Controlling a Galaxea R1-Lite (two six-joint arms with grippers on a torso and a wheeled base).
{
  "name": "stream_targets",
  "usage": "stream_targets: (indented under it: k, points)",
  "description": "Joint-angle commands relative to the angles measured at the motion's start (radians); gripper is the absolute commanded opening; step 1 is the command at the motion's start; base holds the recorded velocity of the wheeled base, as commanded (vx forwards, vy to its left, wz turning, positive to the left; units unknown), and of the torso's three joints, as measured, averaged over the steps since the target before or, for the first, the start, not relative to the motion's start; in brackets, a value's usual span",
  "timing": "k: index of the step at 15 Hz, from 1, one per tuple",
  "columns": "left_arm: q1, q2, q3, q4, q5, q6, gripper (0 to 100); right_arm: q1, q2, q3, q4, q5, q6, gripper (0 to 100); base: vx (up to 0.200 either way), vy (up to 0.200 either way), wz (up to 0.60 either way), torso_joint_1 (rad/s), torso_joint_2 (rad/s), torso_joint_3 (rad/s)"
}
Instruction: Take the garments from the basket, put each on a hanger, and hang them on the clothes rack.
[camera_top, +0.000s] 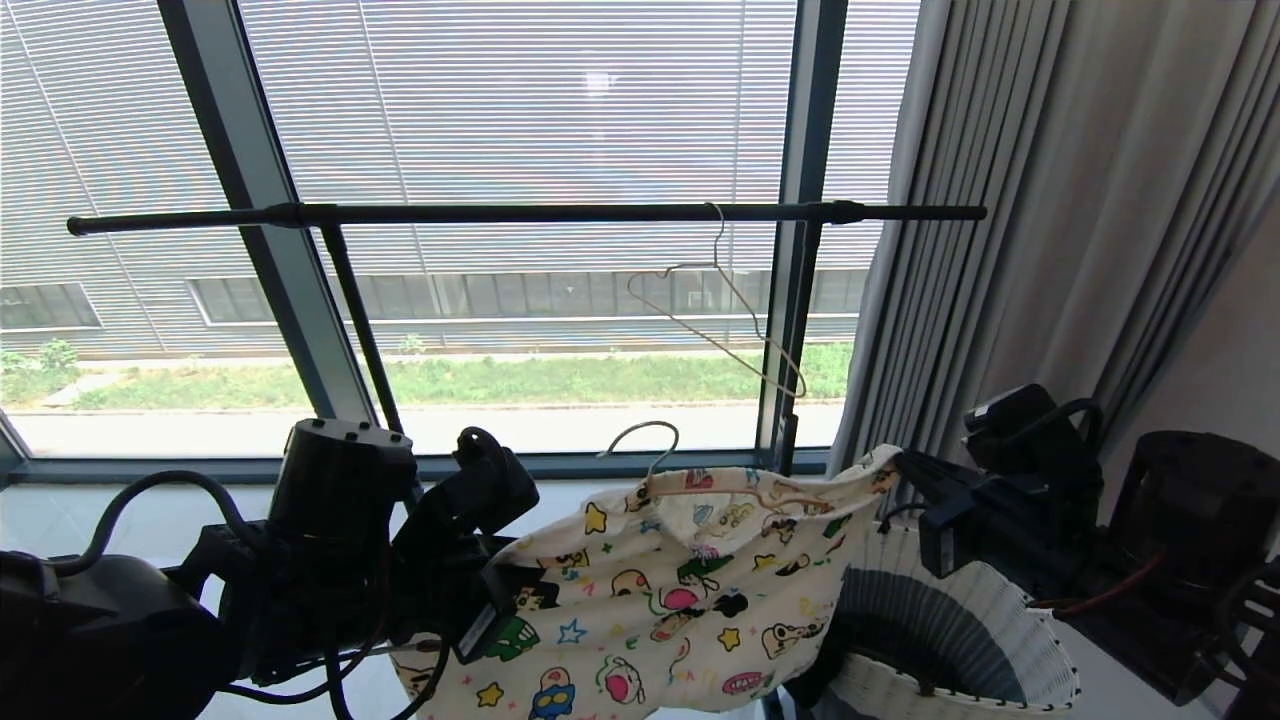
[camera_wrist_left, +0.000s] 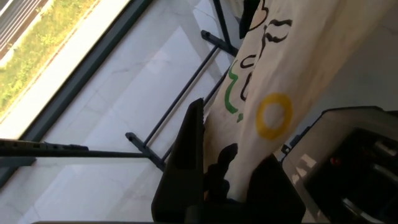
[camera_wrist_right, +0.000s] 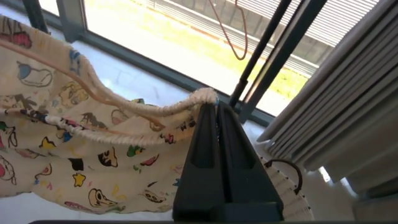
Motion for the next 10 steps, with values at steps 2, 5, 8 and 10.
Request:
stream_targets:
  k: [2, 5, 8, 10]
  points:
    - [-0.004, 0.015, -0.014, -0.002, 0.0, -0.004, 0, 0.044, -0.106, 0.007, 0.093, 0.021, -0.034, 0, 0.0, 0.0, 0.0, 0.0, 0.0, 0.0]
    - [-0.004, 0.008, -0.015, -0.003, -0.002, -0.005, 0, 0.052, -0.16, 0.004, 0.201, 0.024, -0.035, 100, 0.0, 0.0, 0.0, 0.0, 0.0, 0.0]
    - [-0.005, 0.004, -0.021, -0.005, -0.008, -0.021, 0, 0.052, -0.234, 0.002, 0.31, 0.05, -0.047, 100, 0.0, 0.0, 0.0, 0.0, 0.0, 0.0]
    - [-0.016, -0.002, -0.021, -0.006, -0.011, -0.025, 0, 0.052, -0.28, 0.002, 0.378, 0.083, -0.058, 100, 0.0, 0.0, 0.0, 0.0, 0.0, 0.0]
